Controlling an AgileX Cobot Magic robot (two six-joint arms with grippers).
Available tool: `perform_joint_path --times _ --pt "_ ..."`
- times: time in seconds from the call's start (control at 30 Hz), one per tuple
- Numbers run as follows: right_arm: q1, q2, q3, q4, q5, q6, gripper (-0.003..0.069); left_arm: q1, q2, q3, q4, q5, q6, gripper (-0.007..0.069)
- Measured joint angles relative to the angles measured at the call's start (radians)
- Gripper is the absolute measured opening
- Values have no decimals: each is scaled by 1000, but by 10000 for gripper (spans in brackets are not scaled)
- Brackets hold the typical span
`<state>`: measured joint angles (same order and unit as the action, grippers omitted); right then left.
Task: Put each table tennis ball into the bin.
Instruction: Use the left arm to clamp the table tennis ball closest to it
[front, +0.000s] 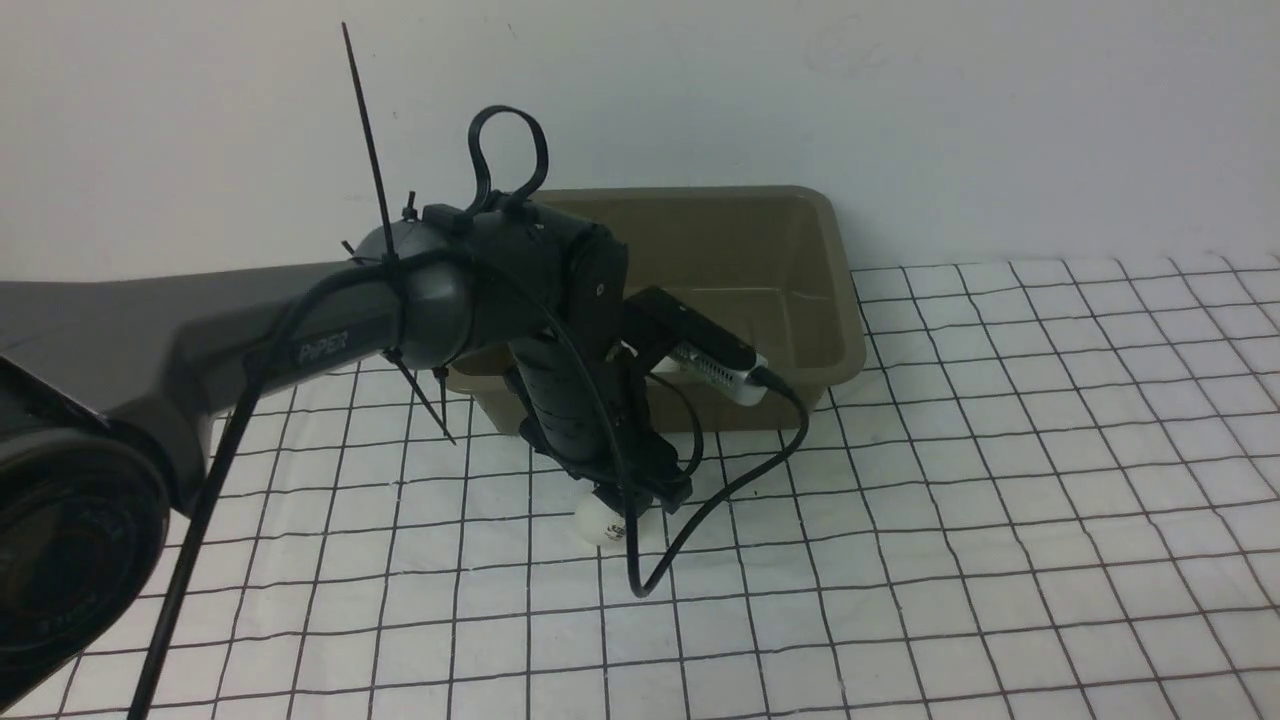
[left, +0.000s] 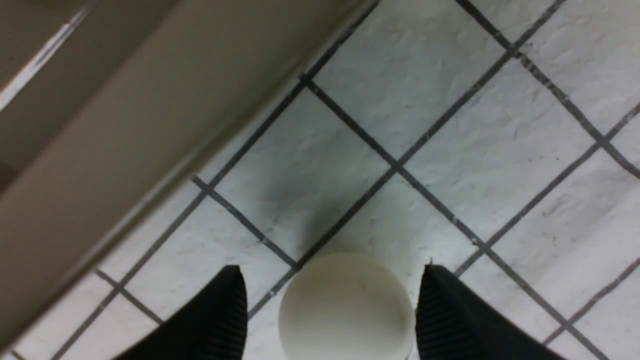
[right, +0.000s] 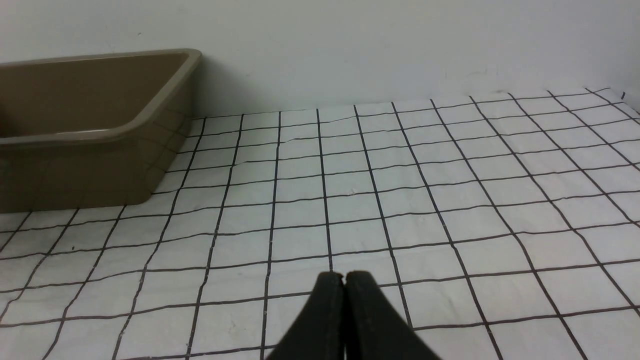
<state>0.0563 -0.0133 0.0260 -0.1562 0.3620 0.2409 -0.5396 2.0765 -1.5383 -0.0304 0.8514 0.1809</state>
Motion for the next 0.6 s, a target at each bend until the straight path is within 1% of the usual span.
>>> perform_joint_path --times 0.43,0.53,0.6 --pt "0 0 0 0 0 0 -18 0 70 0 0 17 0 409" --pt "0 0 0 0 0 0 -18 0 71 -1 0 32 0 393" --pt "0 0 0 0 0 0 -18 0 71 -2 0 47 0 366"
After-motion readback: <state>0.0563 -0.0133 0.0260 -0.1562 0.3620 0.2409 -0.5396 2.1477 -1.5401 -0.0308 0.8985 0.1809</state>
